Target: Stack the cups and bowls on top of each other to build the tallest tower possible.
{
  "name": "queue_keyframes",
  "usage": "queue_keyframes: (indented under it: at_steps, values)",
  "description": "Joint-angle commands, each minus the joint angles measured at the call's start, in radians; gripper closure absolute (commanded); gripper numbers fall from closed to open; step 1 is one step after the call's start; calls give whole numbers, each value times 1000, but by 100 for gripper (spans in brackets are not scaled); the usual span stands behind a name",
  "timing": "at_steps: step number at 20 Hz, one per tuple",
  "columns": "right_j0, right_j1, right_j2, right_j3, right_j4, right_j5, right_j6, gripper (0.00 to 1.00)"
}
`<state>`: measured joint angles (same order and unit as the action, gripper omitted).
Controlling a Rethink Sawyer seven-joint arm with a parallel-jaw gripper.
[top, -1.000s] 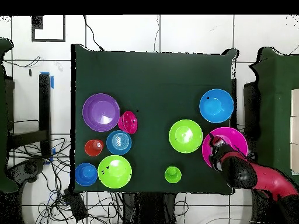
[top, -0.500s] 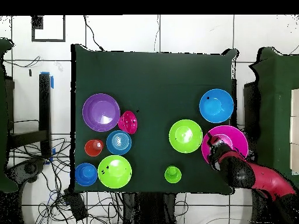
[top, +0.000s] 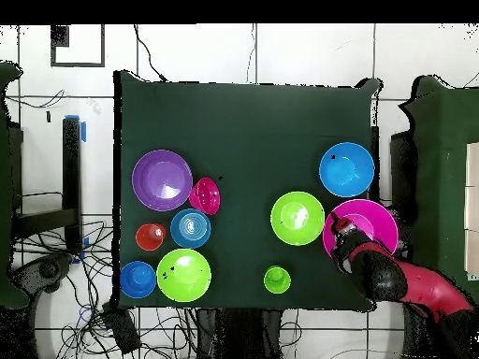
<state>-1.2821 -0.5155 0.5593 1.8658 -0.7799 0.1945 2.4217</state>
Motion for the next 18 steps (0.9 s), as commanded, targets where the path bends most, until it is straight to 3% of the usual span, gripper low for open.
queue_keyframes:
  at_steps: [1,14,18]
  values:
    - [32,-89,16,67,-25,-6,-52,0]
    - [2,-120,56,82,2,48,-83,0]
    - [0,-99,62,69,-3,41,-85,0]
